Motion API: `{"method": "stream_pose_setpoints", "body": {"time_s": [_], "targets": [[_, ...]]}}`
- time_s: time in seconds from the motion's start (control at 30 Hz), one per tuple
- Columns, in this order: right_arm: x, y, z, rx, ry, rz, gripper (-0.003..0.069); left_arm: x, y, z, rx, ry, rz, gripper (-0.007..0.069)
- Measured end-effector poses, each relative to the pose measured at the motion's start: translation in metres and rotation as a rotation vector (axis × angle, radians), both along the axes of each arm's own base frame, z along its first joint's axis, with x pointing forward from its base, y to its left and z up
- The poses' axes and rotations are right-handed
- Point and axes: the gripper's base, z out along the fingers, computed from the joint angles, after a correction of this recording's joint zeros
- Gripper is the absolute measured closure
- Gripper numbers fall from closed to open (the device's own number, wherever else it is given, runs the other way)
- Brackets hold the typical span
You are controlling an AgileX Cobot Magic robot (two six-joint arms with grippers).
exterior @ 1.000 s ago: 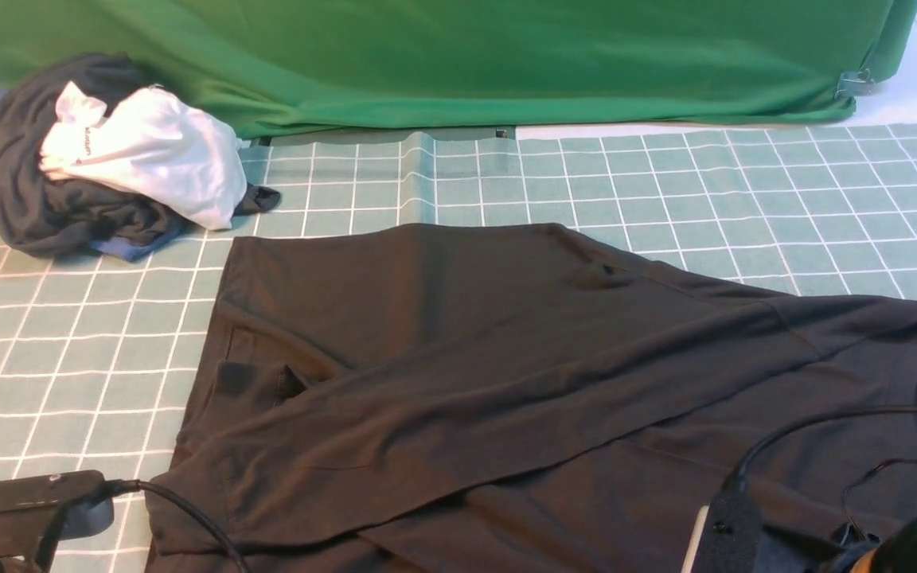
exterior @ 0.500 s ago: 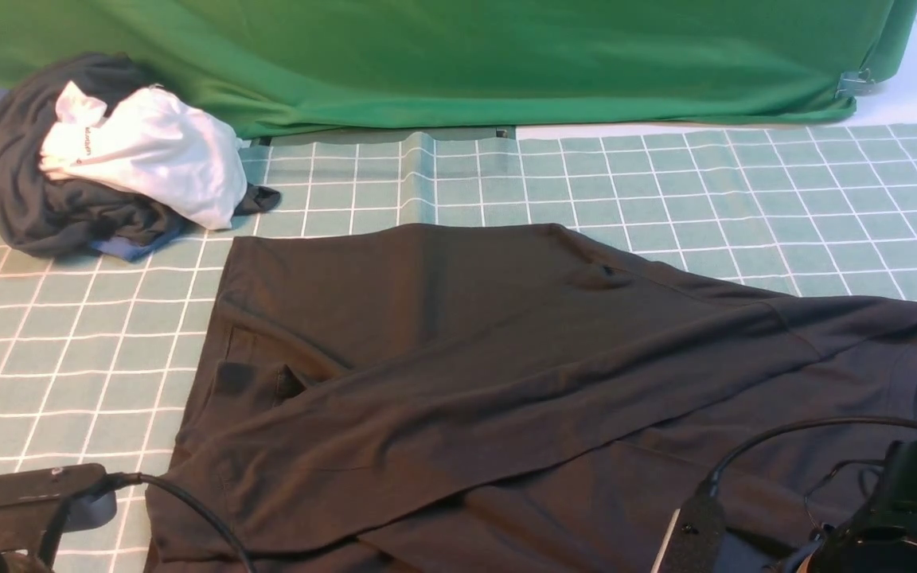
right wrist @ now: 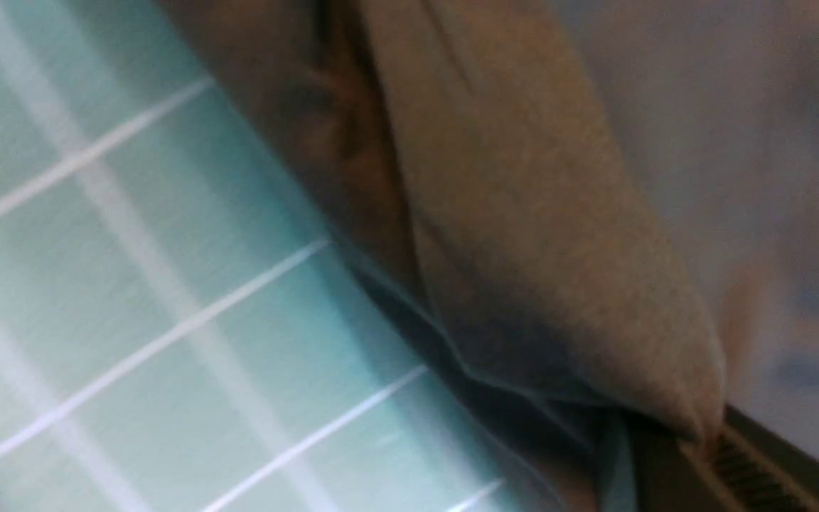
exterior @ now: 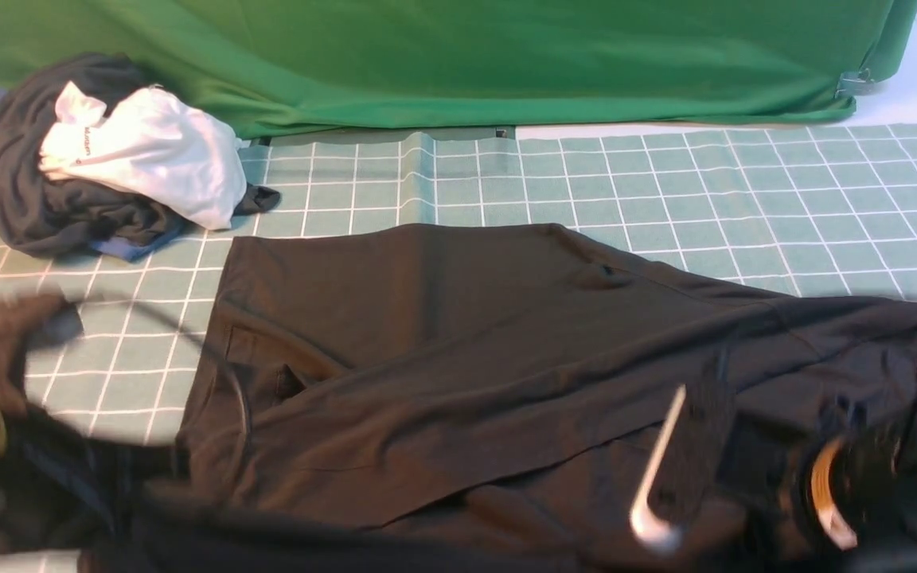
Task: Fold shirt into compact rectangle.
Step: 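Fold the black garment in half by bringing its near edge over to the far edge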
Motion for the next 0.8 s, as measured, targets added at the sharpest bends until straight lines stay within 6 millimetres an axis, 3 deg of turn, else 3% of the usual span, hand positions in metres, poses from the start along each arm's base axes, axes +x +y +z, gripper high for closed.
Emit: {"method": "stream_pose_setpoints", "body": {"time_s": [0.3,0.4,0.43,0.47,0.63,0.8], "targets": [[0.054,-0.012,0.038,0.066,-0.118,-0.110,0.0636,0.069,0.015,0.025,-0.032,-0.083,0.030,0.0613],[0.080,-0.016,0.048,0.073,-0.158,-0.133,0.0636,0.105,0.017,0.027,-0.023,-0.085,0.027,0.0613],[0.081,-0.015,0.049,0.073,-0.159,-0.130,0.0636,0.106,0.017,0.029,-0.023,-0.093,0.026,0.0613],[0.093,-0.015,0.053,0.075,-0.174,-0.136,0.0636,0.123,0.016,0.030,-0.019,-0.101,0.015,0.0613],[0.137,-0.010,0.058,0.077,-0.203,-0.173,0.0636,0.179,0.013,0.028,-0.005,-0.121,0.008,0.0613],[0.182,-0.004,0.045,0.061,-0.201,-0.205,0.0636,0.229,0.010,0.015,0.012,-0.127,0.004,0.0613]]}}
